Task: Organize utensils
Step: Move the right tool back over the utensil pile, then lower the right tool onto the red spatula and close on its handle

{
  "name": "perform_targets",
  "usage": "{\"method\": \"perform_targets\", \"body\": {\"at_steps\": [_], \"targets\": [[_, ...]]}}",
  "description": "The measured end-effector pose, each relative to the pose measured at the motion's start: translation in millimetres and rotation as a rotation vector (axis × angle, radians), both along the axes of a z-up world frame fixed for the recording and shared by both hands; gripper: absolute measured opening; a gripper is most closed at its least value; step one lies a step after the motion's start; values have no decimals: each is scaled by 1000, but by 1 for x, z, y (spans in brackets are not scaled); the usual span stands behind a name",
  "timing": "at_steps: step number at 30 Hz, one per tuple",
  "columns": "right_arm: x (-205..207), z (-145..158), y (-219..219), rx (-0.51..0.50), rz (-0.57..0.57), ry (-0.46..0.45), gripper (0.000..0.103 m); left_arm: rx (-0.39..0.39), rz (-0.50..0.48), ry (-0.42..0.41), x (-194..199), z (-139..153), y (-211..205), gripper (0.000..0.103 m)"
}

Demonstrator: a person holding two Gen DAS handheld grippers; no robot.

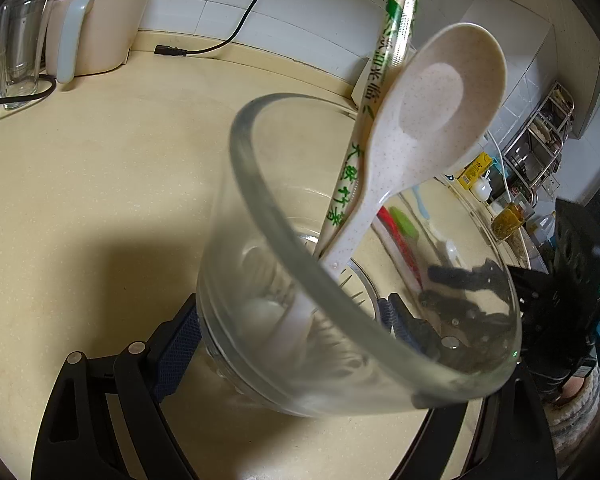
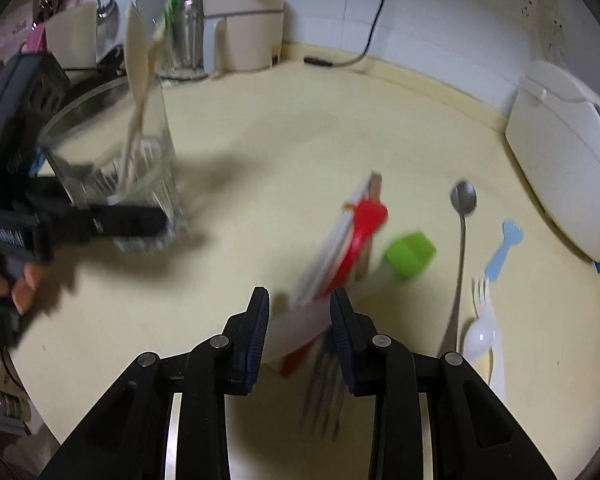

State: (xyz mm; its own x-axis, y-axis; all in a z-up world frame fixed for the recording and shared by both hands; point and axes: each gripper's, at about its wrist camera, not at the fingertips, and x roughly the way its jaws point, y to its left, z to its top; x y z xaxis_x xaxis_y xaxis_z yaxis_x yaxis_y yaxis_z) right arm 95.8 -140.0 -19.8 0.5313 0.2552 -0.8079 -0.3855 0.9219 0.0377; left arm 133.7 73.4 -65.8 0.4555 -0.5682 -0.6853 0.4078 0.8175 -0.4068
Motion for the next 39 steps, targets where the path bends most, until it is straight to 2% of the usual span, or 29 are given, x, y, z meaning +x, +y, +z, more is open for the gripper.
{"method": "perform_targets", "body": {"at_steps": [5,10,15,19,26,29,35,39], "targets": [[-11,-3,-33,19,-29,36,33,-1,0,1,2,0,-1,90],[-21,-1,-70,28,-107,44,33,-1,0,1,2,0,-1,90],[-28,4,-115,198,-234,60,33,-1,0,1,2,0,-1,90],[-29,3,-130,251,-288,75,33,-1,0,1,2,0,-1,90],[-22,-1,-119,297,-256,90,33,-1,0,1,2,0,-1,90],[-16,0,-106,275,-215,85,33,-1,0,1,2,0,-1,90],[10,2,-79,159,-166,64,30,-1,0,1,2,0,-1,90],[12,-1,-71,153,-127,83,27,-2,0,1,2,0,-1,90]]}}
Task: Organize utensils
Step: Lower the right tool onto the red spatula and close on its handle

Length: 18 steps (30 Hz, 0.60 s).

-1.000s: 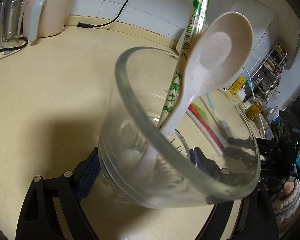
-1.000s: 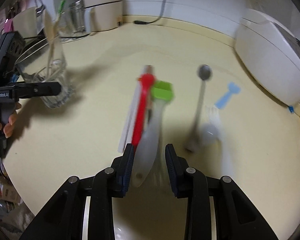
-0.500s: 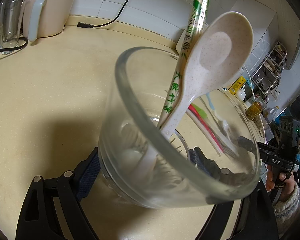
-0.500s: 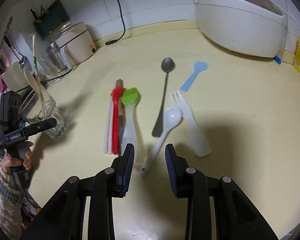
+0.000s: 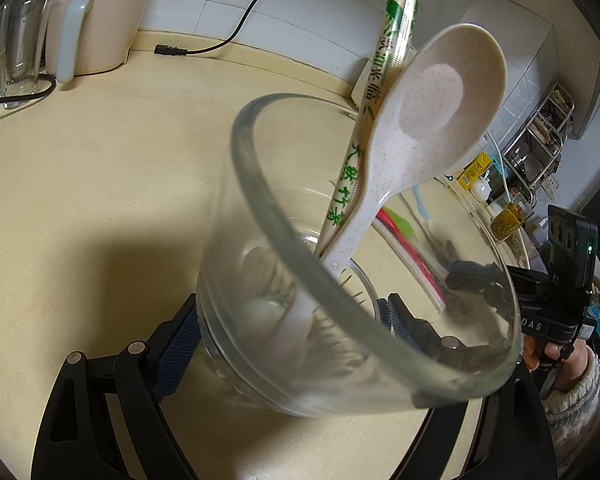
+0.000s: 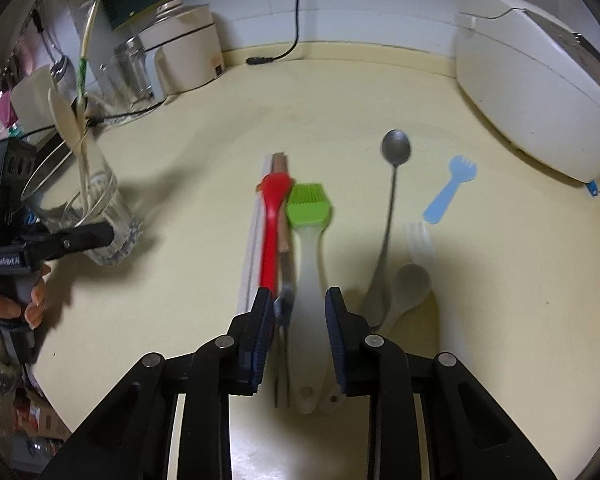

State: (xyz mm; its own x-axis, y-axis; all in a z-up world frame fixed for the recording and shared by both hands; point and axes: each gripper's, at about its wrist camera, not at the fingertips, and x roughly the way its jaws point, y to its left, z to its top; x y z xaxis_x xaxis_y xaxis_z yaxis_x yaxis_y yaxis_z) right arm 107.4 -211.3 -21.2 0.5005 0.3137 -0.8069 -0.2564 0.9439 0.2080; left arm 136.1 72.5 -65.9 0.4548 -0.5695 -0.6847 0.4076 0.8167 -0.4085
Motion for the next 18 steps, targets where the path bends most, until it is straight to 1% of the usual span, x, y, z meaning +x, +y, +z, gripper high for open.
{"method": "perform_targets", "body": {"at_steps": [2,5,7,11,14,18], "targets": [[0,-1,0,-7,7,-3,26,0,0,0,0,0,0,90],[3,-5,-6,-25,-16,7,23,0,0,0,0,0,0,90],[5,-8,-13,-62,-52,0,21,0,0,0,0,0,0,90],[6,-7,-30,-97,-123,-6,21,0,0,0,0,0,0,90],[1,-5,-38,-67,-145,-14,21,0,0,0,0,0,0,90],[-8,1,-38,17,-134,-30,21,0,0,0,0,0,0,90]]}}
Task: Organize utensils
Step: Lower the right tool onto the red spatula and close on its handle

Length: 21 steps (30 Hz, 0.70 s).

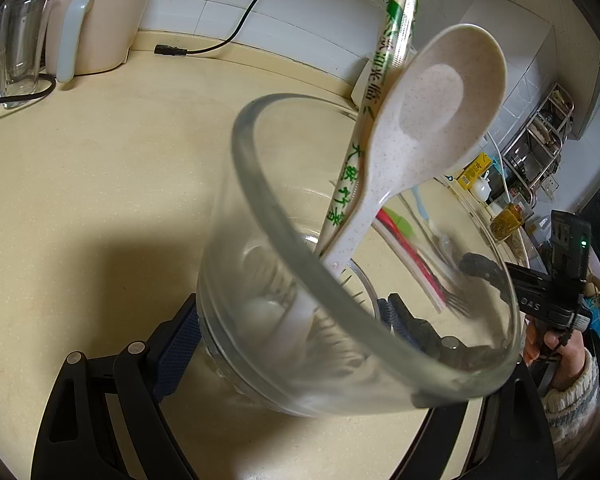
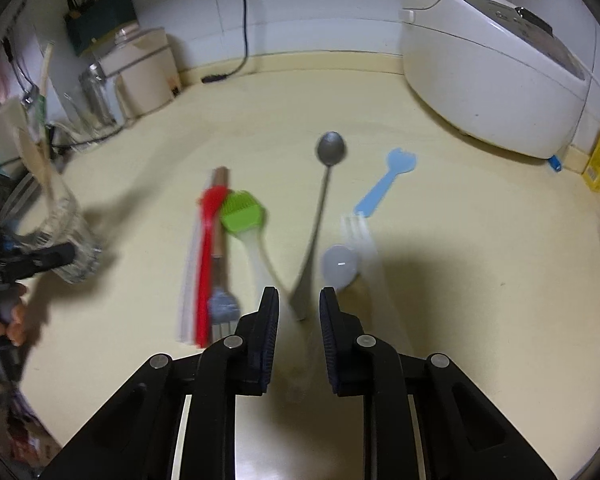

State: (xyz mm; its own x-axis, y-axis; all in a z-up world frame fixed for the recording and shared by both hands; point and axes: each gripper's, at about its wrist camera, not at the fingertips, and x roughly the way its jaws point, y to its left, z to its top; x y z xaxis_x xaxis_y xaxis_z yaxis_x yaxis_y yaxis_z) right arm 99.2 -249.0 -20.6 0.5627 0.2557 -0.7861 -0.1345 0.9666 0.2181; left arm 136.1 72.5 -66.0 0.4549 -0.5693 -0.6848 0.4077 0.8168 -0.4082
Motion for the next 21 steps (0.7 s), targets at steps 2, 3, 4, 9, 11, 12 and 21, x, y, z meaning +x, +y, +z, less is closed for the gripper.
{"method": "perform_targets", "body": {"at_steps": [2,3,4,9,11,12,21], "targets": [[0,2,4,27,18,-4,21,0,0,0,0,0,0,90],[1,3,8,35,33,-7,21,0,0,0,0,0,0,90],[3,4,11,40,42,-9,21,0,0,0,0,0,0,90],[20,9,33,66,96,-3,21,0,0,0,0,0,0,90],[30,9,43,52,112,-2,21,0,0,0,0,0,0,90],[38,8,50,45,127,1,21,0,0,0,0,0,0,90],[91,0,99,-78,176,31,22,0,0,0,0,0,0,90]]}}
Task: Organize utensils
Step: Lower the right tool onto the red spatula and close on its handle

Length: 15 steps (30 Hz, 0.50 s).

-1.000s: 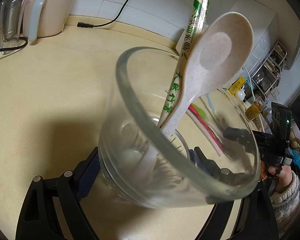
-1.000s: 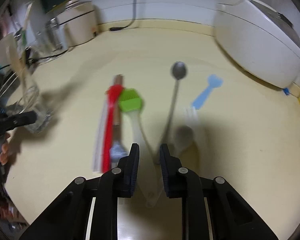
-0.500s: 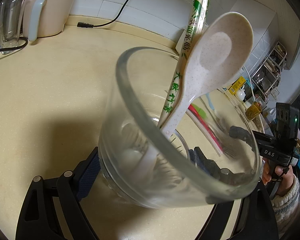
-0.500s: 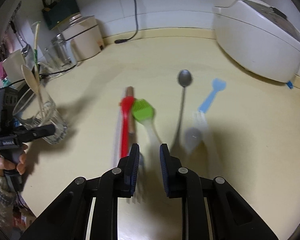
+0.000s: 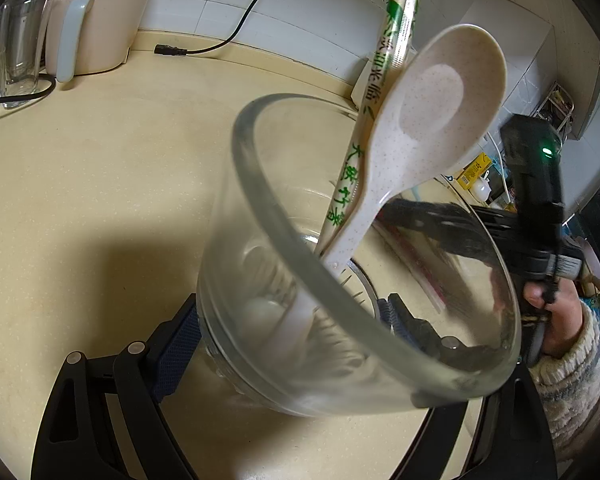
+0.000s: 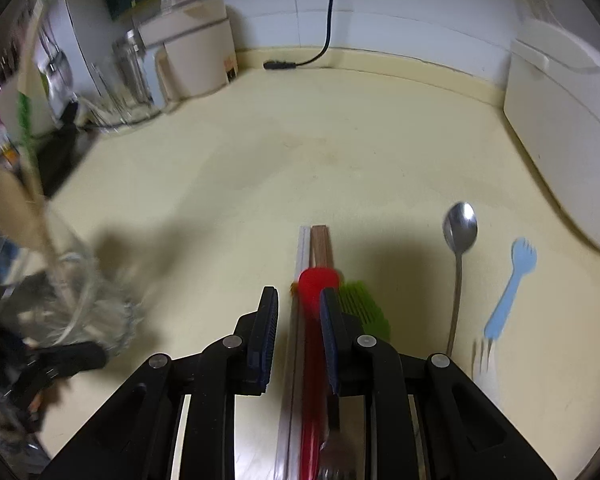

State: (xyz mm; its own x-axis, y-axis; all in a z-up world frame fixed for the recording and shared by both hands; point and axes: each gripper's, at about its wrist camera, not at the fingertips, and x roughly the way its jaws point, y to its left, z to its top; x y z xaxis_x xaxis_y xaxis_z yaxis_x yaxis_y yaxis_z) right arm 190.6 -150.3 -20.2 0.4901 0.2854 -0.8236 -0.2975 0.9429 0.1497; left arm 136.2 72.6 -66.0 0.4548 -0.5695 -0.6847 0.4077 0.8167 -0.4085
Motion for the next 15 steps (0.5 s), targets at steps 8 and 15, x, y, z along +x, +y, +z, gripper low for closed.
{"method": "perform_targets", "body": {"at_steps": [8,15], "targets": [[11,-9,13,-83,-15,-3,22,-2,0,1,0,0,-1,90],[16,-17,8,-45,-29,7,26,-1,0,0,0,0,0,90]]}}
